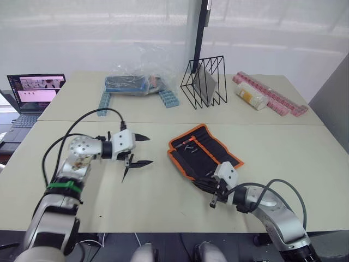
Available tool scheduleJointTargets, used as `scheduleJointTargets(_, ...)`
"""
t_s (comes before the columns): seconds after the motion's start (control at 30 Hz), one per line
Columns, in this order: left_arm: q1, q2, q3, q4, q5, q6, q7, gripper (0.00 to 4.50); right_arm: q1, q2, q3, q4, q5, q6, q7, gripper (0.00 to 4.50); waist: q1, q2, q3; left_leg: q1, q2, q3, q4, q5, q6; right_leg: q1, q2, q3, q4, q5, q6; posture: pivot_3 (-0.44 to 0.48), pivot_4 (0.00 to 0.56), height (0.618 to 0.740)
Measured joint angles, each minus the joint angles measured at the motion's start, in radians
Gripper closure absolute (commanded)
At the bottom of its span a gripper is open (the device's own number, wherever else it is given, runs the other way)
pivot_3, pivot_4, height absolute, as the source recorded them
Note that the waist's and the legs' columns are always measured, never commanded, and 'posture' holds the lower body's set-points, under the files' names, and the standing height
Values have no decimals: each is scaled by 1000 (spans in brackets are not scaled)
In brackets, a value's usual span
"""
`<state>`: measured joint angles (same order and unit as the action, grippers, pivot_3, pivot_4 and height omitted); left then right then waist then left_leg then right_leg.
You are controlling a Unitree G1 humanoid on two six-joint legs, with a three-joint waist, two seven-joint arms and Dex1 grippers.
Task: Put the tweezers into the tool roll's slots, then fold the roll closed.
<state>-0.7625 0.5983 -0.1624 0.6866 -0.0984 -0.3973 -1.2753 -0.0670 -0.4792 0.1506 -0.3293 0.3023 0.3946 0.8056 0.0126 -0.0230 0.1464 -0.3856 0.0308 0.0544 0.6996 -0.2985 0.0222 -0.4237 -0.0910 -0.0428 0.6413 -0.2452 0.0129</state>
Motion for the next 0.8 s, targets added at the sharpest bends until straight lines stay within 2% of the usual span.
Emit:
scheduleJointTargets(0.13, -119, -69, -49, 156, 63, -149, -33, 0, 15, 0, 1, -6, -2, -4, -1, 4461, -1, 0, 0, 0, 0, 0, 1, 0, 1, 0, 0, 0, 0, 0, 0, 0, 150, 725)
scheduleJointTargets(0.43, -227, -171, -122, 357, 196, -346, -1, 0, 47, -4, -4, -47, 0, -3, -15, 4461, -2, -1, 1, 0, 0, 0, 3, -1, 1, 0, 0, 0, 0, 0, 1, 0, 150, 725)
scheduleJointTargets(0.6, -246, -174, -133, 423, 255, -391, 58, 1500, 58, -9, -7, -54, 16, 5, -22, 4500, -1, -1, 1, 0, 0, 0, 3, -1, 1, 0, 0, 0, 0, 0, 1, 0, 150, 725)
scheduleJointTargets(0.8, -243, -174, -138, 436, 271, -438, 59, 3463, 74, -17, -7, -57, 19, 6, -23, 4500, 0, -1, 1, -1, 0, 0, 4, -1, 1, 0, 0, 0, 1, 0, 1, 0, 150, 725)
